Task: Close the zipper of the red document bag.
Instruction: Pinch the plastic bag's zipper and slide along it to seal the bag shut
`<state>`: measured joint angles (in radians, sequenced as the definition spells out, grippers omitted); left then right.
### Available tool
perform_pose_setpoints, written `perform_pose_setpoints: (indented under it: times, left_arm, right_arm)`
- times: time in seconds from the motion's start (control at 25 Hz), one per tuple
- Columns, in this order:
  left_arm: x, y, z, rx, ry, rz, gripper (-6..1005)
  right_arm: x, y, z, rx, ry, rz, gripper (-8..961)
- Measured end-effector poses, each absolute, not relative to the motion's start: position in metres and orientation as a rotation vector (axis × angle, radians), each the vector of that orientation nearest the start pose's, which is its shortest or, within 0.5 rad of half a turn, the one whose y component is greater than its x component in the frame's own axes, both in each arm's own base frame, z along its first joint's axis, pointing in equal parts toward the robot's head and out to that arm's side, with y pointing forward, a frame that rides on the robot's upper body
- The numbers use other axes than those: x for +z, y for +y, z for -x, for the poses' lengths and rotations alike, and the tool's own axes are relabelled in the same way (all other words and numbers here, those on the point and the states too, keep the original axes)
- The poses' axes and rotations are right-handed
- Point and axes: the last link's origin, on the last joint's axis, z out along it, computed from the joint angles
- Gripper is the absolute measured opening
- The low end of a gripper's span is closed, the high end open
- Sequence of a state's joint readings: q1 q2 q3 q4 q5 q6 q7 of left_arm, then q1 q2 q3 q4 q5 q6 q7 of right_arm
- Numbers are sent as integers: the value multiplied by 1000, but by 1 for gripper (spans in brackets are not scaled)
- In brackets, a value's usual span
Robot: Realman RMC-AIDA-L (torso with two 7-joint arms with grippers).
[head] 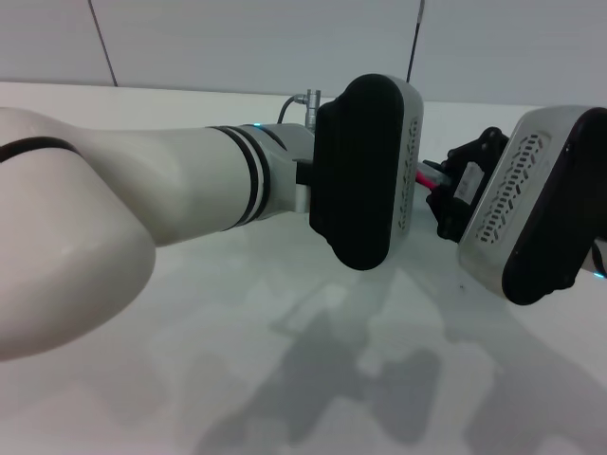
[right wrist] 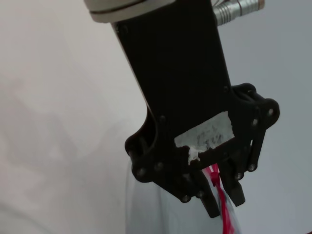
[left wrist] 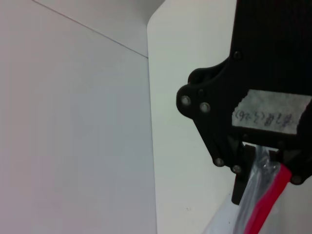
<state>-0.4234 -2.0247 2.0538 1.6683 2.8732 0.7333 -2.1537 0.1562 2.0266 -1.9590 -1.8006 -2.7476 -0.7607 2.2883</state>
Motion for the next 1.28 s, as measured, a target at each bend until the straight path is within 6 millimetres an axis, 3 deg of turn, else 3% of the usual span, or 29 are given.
perform_pose_setpoints:
  times: [0.6, 1.28]
  left_arm:
    - [-53, 337, 75, 264, 739, 2273, 84]
    - [-53, 337, 77, 263, 730, 2274, 77]
  right_arm:
    - [-23, 315, -134, -161, -175, 2355, 47]
    - [-21, 318, -140, -180, -156, 2351, 46]
